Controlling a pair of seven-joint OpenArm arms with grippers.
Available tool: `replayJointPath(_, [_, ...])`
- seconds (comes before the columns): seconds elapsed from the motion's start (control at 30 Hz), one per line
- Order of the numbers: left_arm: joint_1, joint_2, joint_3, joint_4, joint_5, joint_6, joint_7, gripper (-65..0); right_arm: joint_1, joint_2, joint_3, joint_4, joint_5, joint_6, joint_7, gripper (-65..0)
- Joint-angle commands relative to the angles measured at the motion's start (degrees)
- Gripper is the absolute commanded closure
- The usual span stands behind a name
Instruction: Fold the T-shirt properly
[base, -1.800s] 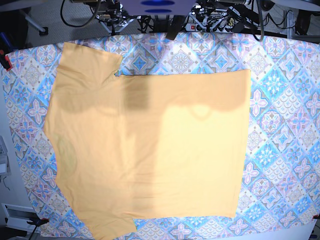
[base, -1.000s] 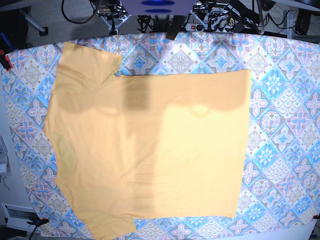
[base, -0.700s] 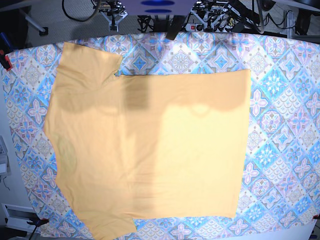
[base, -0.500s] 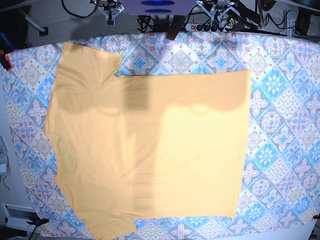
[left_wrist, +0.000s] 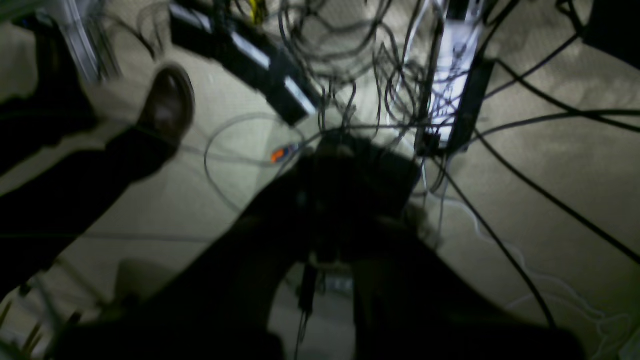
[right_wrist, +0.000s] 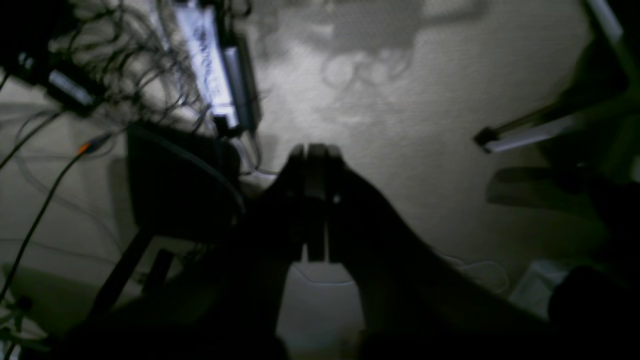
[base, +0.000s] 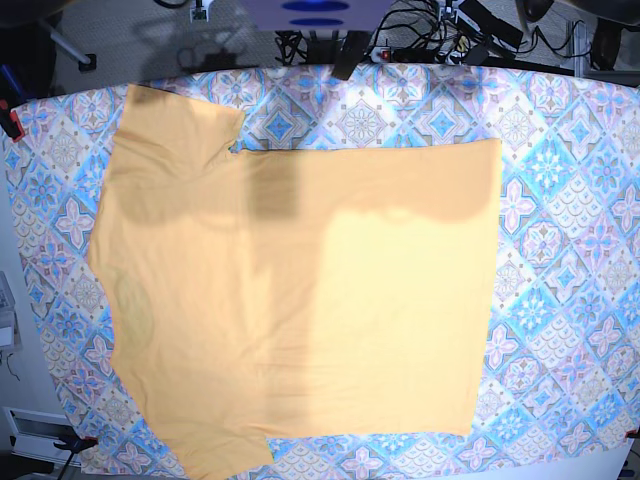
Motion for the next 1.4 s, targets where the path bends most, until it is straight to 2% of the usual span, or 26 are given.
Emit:
replayJointPath(0.0, [1.7,-0.9,0.1,0.0,0.2,0.4,-1.3,0.0,-1.2,0.9,0.2,1.0,-0.2,-0.5,0.3,0.0])
replayJointPath(0.2, [4.8,-3.0,0.1,0.0,0.0,0.5,-8.7,0.0,-6.7,1.7,0.2,8.6,-0.1,-0.5,0.3,0.0])
replayJointPath(0.33, [7.0,-4.3,0.1,0.0,0.1,0.6,-15.9,0.0,-10.4,2.1,0.3,14.3,0.0,-0.5,0.8,0.0])
replayJointPath(0.6, [10.1,-4.6,0.1,0.0,0.1,0.6,-29.2,0.0,-17.2,3.5,0.3,23.6,0.1,-0.5,7.5,0.0])
replayJointPath(0.7, [11.1,-4.6,0.1,0.7,0.2,0.7,-35.8,0.0,-18.6,3.7,2.5,27.0,0.1,-0.6,8.9,0.0])
replayJointPath(0.77, [13.1,-4.6,0.1,4.2,0.3,0.7,-38.0,0.0,-19.4,3.7,3.7,29.7,0.1,-0.6,8.9,0.0])
replayJointPath(0.97, [20.7,-4.5,0.1,21.2,0.3,0.7,-37.4,0.0,-23.7,3.7,4.0,40.4,0.1,-0.6,8.7,0.0])
replayJointPath(1.37, [34.3,-4.7,-0.2,56.5,0.1,0.7,-21.4,0.0,-32.6,3.7,4.0,61.6,-0.2,-0.6,8.3,0.0])
